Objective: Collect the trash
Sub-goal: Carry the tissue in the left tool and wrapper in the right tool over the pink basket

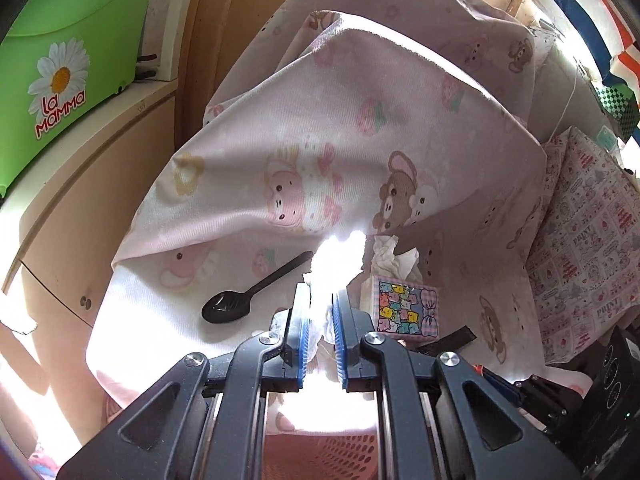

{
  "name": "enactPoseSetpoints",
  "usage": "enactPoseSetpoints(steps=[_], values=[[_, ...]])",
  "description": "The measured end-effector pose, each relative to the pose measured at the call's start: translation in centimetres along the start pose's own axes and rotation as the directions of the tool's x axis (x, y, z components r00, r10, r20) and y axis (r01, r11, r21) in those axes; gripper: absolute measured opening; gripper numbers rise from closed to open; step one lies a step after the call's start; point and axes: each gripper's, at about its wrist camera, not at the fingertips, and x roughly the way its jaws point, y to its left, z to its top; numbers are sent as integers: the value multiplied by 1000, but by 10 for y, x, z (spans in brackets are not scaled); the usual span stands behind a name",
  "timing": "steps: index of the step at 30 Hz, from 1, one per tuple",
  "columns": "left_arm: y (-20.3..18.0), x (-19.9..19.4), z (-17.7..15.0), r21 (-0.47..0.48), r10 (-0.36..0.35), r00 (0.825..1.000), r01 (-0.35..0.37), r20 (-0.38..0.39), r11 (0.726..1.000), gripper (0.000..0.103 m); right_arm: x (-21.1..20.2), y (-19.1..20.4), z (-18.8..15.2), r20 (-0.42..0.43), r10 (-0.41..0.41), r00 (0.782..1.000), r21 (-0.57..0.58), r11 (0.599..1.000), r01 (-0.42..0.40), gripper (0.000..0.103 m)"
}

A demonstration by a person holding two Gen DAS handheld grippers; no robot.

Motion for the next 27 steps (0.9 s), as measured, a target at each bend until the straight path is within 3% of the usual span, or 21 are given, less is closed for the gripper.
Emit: enactPoseSetpoints(steps=[6, 13, 16, 20, 27], values=[[-13, -11, -16, 51, 11, 1000, -11, -3, 999, 10, 0, 3, 1, 6, 8, 1000, 4, 1000, -8, 12], [-13, -18, -41, -39, 16, 999, -17, -38, 999, 11, -7, 9, -1, 28, 25, 999, -1, 1000, -25, 12], [-26, -25, -49, 46, 102, 995, -101, -13, 994, 11, -16, 14, -4, 52, 21, 998, -29, 999, -20, 12], [-37, -36, -64, 107, 166, 986, -167, 26, 980, 11, -28, 16, -8, 62, 36, 997, -31, 999, -34, 12], [-41, -38, -87, 133, 170, 985, -167, -11, 977, 11, -33, 23, -21, 27, 73, 997, -6, 997, -73, 12]])
